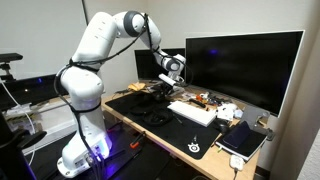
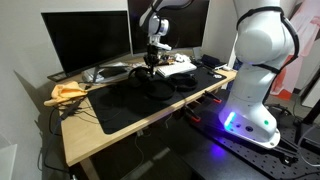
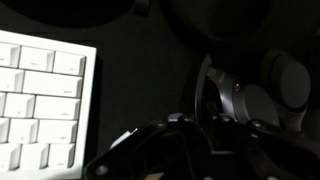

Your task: Move the headphones to the left

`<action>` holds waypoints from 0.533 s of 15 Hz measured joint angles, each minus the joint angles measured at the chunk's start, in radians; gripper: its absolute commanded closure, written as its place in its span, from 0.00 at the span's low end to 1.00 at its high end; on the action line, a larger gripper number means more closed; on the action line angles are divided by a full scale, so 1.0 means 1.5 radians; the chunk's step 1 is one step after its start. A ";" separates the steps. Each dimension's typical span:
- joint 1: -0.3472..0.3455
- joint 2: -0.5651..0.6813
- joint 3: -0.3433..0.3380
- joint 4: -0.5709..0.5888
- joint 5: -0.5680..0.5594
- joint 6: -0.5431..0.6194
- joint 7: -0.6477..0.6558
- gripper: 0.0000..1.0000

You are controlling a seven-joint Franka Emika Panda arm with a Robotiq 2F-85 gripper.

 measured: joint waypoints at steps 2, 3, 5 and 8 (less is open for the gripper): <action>-0.004 0.003 0.000 0.005 0.000 -0.010 0.000 0.96; -0.006 0.005 0.000 0.008 0.000 -0.017 0.000 0.96; -0.009 0.010 0.000 0.018 0.000 -0.037 0.000 0.96; -0.013 0.023 0.000 0.041 0.000 -0.078 0.000 0.96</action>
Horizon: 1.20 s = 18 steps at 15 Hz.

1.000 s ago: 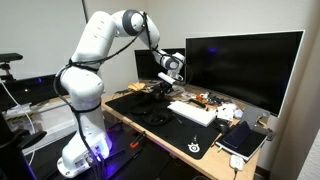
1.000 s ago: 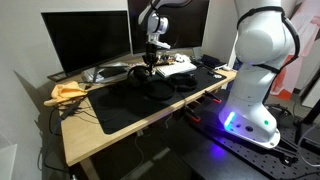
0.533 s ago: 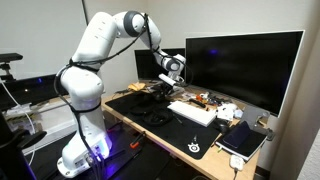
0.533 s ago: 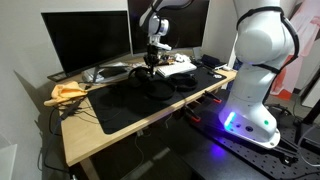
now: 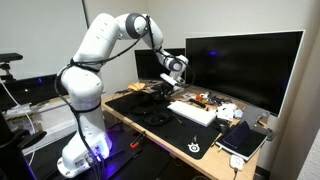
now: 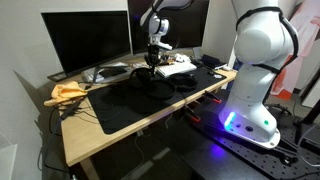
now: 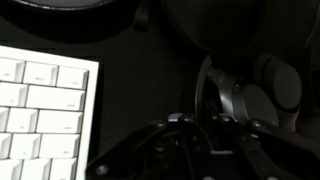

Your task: Move the headphones to the left

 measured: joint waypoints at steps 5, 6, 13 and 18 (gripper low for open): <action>-0.001 0.033 0.002 0.050 0.002 -0.054 0.012 0.96; -0.001 0.041 0.004 0.061 0.002 -0.060 0.017 0.96; 0.001 0.095 0.021 0.129 0.004 -0.072 0.053 0.43; 0.000 0.096 0.023 0.145 0.004 -0.073 0.054 0.09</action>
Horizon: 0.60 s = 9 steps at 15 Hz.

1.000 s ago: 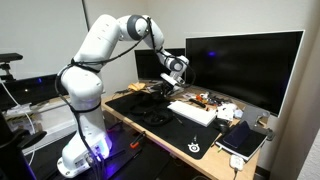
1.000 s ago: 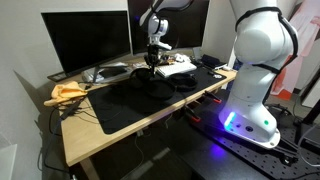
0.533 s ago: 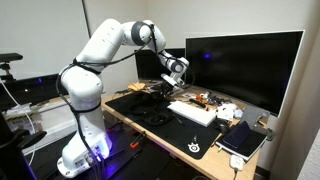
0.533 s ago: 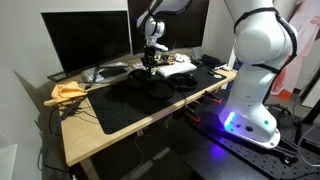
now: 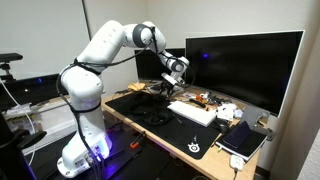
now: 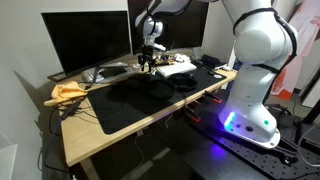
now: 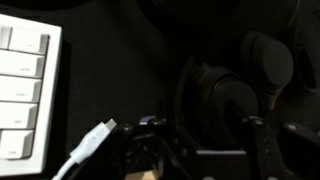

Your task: Move the headphones to the left

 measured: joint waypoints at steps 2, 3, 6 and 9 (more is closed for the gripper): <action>-0.001 -0.008 0.000 -0.003 0.000 0.002 -0.001 0.00; -0.002 -0.017 0.000 -0.010 0.000 0.004 -0.002 0.00; -0.002 -0.059 -0.002 -0.056 -0.006 0.029 -0.007 0.00; -0.002 -0.119 -0.008 -0.137 -0.016 0.077 -0.028 0.00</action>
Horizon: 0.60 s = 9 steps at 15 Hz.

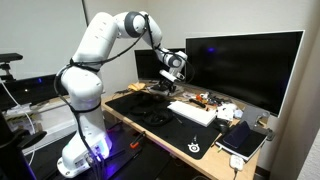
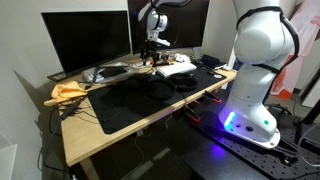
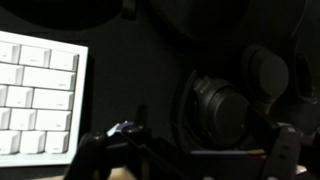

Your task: Move the headphones to the left

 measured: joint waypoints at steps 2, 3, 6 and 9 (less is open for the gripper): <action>0.000 -0.045 -0.006 -0.065 -0.011 0.045 -0.015 0.00; 0.000 -0.067 -0.009 -0.098 -0.015 0.069 -0.020 0.00; -0.001 -0.133 -0.022 -0.202 -0.024 0.146 -0.048 0.00; -0.006 -0.196 -0.038 -0.300 -0.033 0.208 -0.080 0.00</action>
